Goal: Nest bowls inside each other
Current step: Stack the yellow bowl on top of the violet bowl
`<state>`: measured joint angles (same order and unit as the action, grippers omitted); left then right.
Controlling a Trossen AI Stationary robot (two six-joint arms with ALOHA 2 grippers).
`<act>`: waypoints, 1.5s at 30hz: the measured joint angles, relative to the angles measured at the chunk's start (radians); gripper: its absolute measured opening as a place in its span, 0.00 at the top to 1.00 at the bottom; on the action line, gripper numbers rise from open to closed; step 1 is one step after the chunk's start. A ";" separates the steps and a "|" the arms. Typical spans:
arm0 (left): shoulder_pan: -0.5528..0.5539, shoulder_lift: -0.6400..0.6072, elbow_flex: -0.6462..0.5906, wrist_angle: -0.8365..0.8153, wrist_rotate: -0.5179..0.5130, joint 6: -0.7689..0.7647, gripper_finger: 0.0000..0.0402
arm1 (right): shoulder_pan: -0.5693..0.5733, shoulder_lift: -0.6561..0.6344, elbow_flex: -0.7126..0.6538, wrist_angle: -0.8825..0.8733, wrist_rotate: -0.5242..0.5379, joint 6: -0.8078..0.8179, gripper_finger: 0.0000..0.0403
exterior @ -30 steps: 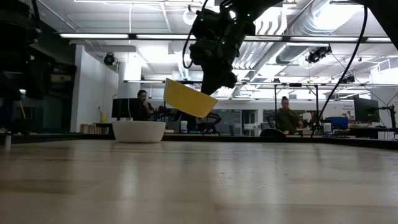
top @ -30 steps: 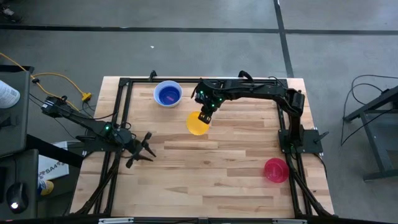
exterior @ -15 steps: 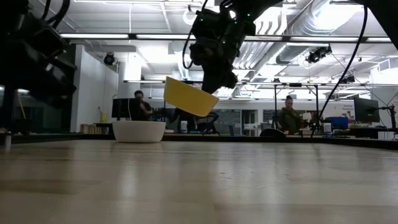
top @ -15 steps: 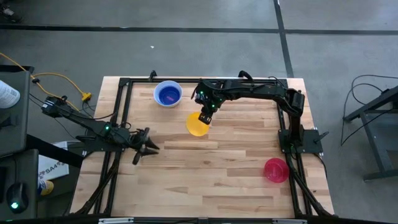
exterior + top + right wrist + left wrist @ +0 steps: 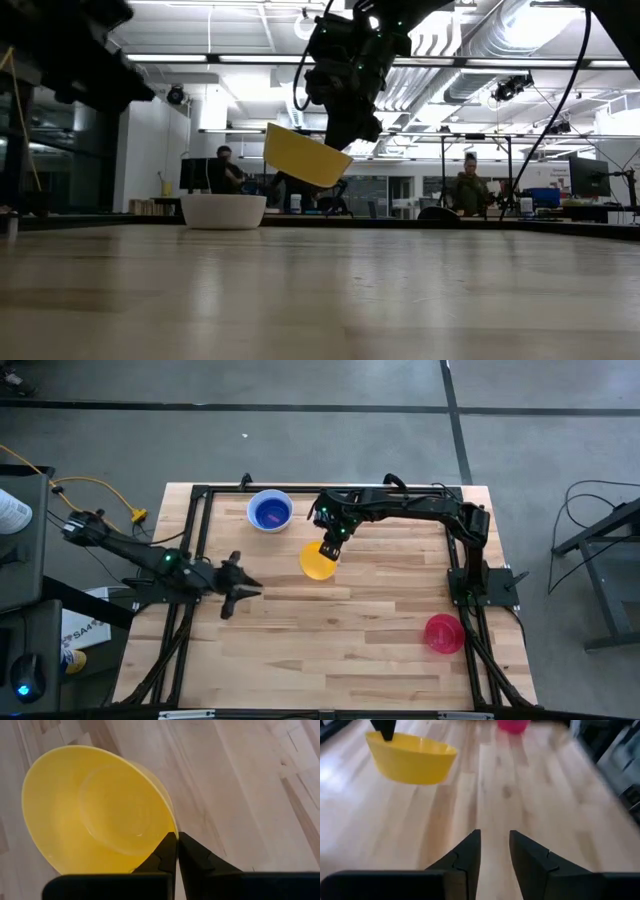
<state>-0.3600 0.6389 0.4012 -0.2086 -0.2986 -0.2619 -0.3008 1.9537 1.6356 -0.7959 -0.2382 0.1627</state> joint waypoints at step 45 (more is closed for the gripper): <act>0.105 0.820 0.616 -0.081 -0.106 0.961 0.74 | 0.075 0.000 0.000 -0.067 -0.079 -0.002 0.99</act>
<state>-0.2546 1.4593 1.0172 -0.2896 -0.4049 0.6994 -0.2256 1.9533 1.6356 -0.8633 -0.3168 0.1608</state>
